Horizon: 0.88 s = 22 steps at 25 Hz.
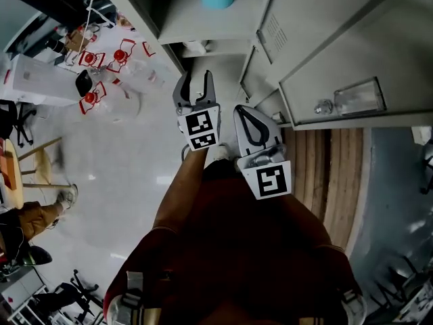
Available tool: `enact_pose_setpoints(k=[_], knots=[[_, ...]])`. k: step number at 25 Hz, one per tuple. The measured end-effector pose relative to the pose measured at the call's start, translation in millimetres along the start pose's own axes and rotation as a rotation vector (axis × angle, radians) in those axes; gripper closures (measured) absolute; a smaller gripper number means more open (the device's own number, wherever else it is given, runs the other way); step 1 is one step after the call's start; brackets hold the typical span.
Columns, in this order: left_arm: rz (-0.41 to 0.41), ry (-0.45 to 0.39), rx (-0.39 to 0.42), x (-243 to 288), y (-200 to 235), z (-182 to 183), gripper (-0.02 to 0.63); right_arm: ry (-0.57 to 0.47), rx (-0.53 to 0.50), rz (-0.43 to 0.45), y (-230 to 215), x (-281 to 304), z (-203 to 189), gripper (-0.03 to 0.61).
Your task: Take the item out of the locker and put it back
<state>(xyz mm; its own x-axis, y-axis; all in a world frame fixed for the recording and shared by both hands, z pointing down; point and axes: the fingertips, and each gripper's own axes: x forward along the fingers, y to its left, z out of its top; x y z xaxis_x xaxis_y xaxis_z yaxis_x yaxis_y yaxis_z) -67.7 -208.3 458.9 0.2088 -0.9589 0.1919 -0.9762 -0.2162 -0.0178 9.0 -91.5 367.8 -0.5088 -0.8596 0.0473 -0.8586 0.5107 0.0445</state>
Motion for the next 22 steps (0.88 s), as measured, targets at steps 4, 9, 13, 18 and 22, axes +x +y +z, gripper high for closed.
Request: enact_pose_setpoints(k=[4, 9, 13, 18, 22], knots=[[-0.010, 0.029, 0.003, 22, 3, -12, 0.451, 0.022, -0.001, -0.016, -2, 13, -4, 0.581], [-0.015, 0.070, 0.011, 47, 7, -29, 0.451, 0.037, -0.001, -0.058, -11, 28, -13, 0.580], [-0.010, 0.108, 0.008, 66, 11, -42, 0.449, 0.048, -0.006, -0.082, -17, 38, -19, 0.580], [0.000, 0.161, -0.002, 86, 13, -58, 0.449, 0.061, 0.005, -0.097, -21, 44, -22, 0.580], [0.010, 0.192, -0.012, 102, 15, -68, 0.449, 0.076, 0.011, -0.096, -25, 48, -24, 0.580]])
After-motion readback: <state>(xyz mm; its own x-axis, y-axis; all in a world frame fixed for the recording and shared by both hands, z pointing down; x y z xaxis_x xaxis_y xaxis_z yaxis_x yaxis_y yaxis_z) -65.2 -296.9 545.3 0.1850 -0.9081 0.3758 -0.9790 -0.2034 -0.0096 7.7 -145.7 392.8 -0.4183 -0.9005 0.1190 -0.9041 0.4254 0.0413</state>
